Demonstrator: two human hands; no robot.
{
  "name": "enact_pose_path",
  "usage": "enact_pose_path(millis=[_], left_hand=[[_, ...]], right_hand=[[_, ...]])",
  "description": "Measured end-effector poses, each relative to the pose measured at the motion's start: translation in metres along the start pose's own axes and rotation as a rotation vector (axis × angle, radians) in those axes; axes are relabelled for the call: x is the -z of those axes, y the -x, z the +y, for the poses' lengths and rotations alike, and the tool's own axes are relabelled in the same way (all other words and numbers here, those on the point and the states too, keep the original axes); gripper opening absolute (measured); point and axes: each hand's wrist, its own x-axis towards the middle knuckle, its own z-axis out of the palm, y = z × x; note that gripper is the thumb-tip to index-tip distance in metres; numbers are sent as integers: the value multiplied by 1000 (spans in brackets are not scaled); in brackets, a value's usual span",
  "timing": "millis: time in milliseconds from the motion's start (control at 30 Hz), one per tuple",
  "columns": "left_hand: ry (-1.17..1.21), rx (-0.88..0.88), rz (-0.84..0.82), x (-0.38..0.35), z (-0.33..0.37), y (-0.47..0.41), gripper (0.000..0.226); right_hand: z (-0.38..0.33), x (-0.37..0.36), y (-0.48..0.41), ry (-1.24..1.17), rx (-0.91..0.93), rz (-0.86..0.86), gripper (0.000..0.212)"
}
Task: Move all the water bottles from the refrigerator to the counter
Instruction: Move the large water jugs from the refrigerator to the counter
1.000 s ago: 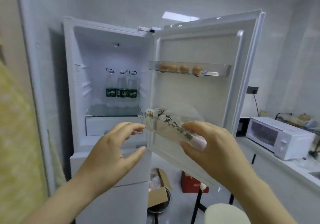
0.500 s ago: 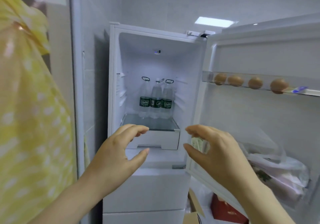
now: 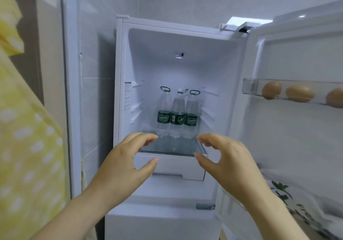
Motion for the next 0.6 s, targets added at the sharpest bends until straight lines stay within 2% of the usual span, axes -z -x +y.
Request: enact_pose_path(millis=[300,600], left_hand=[[-50,34,42,-41,-39,-55,37],[-56,44,22,-62,-97,-116,37]], right_hand=[[54,-48,-68,-38,34,-22,36],[71,-117,-135,-120,19,3,35]])
